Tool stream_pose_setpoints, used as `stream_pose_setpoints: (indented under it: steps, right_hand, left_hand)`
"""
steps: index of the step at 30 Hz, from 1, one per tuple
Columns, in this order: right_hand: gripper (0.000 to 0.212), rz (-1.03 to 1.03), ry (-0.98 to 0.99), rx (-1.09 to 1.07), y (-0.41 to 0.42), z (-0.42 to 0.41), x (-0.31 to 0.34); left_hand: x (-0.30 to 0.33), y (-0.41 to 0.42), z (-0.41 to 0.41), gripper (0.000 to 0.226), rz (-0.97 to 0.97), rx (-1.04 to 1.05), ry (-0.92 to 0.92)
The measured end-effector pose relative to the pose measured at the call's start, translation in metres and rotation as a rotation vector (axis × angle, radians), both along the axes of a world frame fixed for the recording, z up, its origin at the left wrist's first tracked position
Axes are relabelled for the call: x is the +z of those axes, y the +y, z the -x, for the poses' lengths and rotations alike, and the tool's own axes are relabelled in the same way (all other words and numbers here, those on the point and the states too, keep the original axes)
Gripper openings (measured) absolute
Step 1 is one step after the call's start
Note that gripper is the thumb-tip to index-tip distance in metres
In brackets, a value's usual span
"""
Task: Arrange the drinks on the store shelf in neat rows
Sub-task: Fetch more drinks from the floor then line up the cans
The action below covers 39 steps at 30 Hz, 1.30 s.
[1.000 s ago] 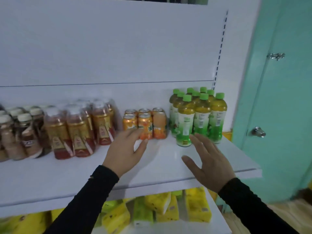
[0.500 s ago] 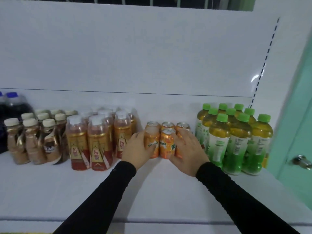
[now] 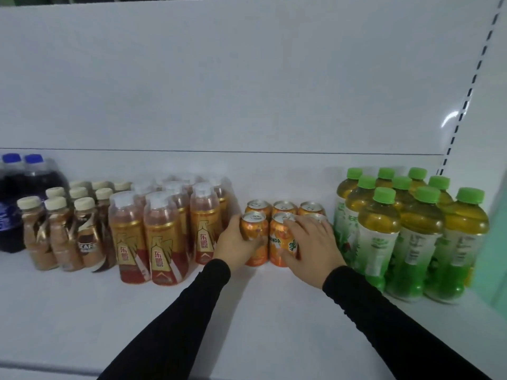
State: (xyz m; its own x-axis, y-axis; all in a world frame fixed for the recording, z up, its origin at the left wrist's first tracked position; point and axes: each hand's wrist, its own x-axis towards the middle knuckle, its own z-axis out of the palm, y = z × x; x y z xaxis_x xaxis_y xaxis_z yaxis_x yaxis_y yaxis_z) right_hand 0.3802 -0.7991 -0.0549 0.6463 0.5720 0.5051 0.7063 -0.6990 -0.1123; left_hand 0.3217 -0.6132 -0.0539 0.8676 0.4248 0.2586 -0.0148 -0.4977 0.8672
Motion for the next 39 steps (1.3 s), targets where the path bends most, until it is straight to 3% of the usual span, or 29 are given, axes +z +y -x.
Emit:
stream_pose_setpoints:
  steps: [8,13,18,24,26,29,33,36,39]
  right_hand:
    - [0.063,-0.306,-0.026,0.023,0.019,0.035,0.0]
    - [0.084,-0.37,0.361,0.055,0.036,0.058,-0.008]
    - [0.059,-0.707,0.68,0.19,0.041,0.065,-0.006]
    - [0.048,-0.931,1.159,0.421,0.032,0.07,0.008]
    - [0.046,-0.944,1.238,0.445,0.031,0.071,0.01]
    - [0.044,-0.908,1.24,0.429,0.031,0.072,0.01]
    - [0.062,-0.635,0.932,0.339,0.036,0.077,0.015]
    - [0.051,-0.739,0.898,0.322,0.036,0.077,0.019]
    - [0.048,-0.911,1.017,0.387,0.032,0.073,0.02]
  left_hand:
    - [0.004,0.03,0.018,0.05,0.35,-0.189,-0.058]
    - [0.016,0.024,0.027,0.05,0.48,-0.251,-0.098]
    - [0.018,0.019,0.029,0.062,0.497,-0.277,-0.136]
    - [0.023,0.021,0.034,0.055,0.657,-0.365,-0.113]
    - [0.024,0.022,0.034,0.057,0.679,-0.359,-0.107]
    - [0.028,0.021,0.034,0.065,0.672,-0.333,-0.096]
    - [0.035,0.017,0.032,0.067,0.701,-0.275,-0.112]
    - [0.042,0.014,0.031,0.077,0.703,-0.259,-0.156]
    - [0.046,0.014,0.032,0.066,0.722,-0.271,-0.169]
